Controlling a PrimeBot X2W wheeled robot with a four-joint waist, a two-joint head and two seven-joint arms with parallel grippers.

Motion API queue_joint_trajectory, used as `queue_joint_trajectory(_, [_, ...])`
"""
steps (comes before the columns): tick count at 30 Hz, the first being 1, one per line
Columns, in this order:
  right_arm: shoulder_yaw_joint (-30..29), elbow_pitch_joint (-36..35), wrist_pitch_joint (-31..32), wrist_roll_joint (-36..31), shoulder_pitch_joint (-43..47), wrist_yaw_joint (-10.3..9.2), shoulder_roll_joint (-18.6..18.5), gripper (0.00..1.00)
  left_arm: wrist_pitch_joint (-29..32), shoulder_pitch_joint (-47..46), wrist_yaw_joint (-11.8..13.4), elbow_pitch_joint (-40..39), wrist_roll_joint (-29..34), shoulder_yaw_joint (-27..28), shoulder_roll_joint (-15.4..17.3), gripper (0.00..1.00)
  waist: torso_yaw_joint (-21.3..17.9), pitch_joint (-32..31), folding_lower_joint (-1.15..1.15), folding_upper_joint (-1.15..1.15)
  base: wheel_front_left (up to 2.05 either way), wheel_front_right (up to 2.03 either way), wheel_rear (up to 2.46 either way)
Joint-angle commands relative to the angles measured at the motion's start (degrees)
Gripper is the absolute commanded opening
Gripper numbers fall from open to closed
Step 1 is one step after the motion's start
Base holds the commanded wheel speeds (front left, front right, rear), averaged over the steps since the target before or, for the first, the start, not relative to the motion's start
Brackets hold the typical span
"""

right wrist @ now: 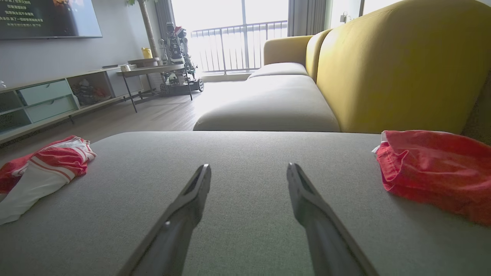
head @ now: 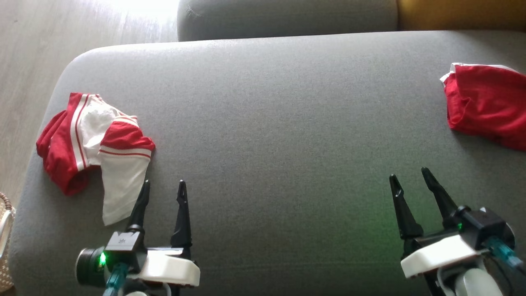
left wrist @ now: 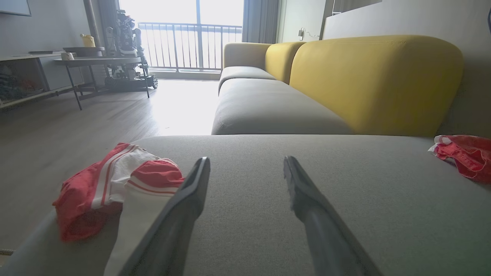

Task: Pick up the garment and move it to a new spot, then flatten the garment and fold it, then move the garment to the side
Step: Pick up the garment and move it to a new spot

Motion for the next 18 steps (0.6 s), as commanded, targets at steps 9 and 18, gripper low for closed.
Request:
queue_joint_trajectory(9, [1.68, -2.04, -0.53, 0.99, 0.27, -0.02, 0.04, 1.00, -0.28, -1.42, 0.67, -2.00, -0.30, 1.83, -0.16, 1.00, 0.40, -0.44, 0.00, 0.00, 0.00, 0.00, 0.00])
queue_joint_trajectory(18, [3.22, -2.70, -0.53, 1.39, 0.19, -0.02, 0.04, 1.00, -0.28, -2.08, 1.17, -2.58, -1.25, 1.15, -0.16, 1.00, 3.61, 0.38, 0.00, 0.00, 0.00, 0.00, 0.00])
